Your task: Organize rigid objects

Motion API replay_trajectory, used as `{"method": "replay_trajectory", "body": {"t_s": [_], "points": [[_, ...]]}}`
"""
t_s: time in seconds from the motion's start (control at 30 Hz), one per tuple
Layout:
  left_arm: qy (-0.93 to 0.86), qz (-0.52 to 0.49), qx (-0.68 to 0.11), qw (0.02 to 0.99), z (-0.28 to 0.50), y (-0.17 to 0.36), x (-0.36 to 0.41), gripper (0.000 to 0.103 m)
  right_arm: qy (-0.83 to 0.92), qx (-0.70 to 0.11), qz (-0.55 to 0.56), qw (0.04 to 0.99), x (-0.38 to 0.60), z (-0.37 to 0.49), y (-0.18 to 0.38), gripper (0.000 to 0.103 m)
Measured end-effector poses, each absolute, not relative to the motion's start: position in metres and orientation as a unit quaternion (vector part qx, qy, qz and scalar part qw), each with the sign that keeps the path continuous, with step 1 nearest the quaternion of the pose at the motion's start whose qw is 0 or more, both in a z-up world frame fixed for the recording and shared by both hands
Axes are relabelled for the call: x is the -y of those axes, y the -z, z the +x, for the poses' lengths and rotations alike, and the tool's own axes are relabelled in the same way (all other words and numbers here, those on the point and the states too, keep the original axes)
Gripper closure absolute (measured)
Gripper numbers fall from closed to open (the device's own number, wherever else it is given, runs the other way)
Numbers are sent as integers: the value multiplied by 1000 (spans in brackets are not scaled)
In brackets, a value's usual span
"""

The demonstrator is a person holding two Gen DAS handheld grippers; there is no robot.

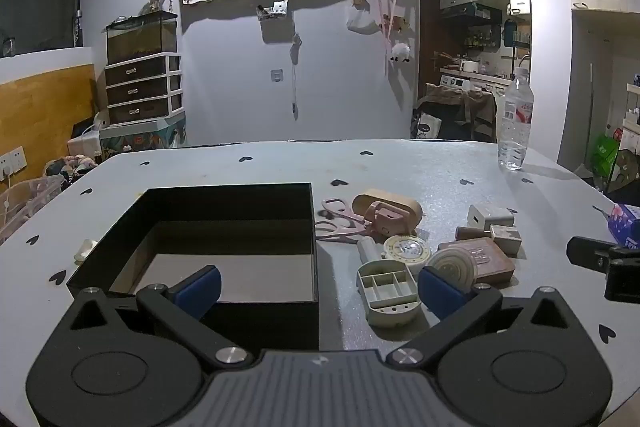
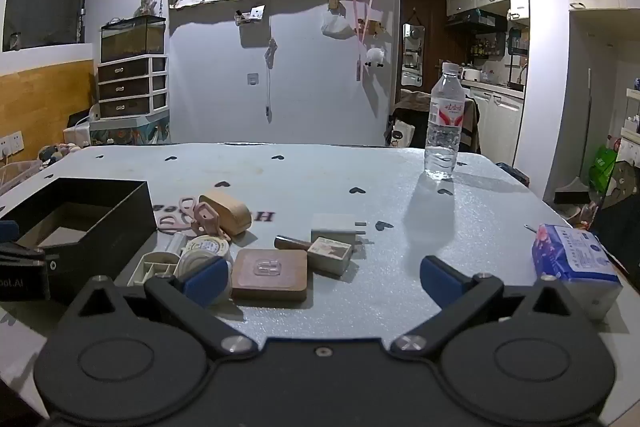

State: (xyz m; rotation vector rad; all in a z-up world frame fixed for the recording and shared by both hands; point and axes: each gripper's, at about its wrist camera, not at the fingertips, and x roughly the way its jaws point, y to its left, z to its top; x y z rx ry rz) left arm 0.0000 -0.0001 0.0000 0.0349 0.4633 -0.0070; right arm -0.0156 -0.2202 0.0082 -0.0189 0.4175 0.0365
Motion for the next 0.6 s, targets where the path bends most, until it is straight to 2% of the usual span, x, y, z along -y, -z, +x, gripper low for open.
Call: {"method": "replay_trajectory", "body": {"t_s": [0.6], "points": [[4, 16, -229, 973, 0, 0, 0, 0, -18, -207, -10, 978, 220, -17, -8, 0]]}}
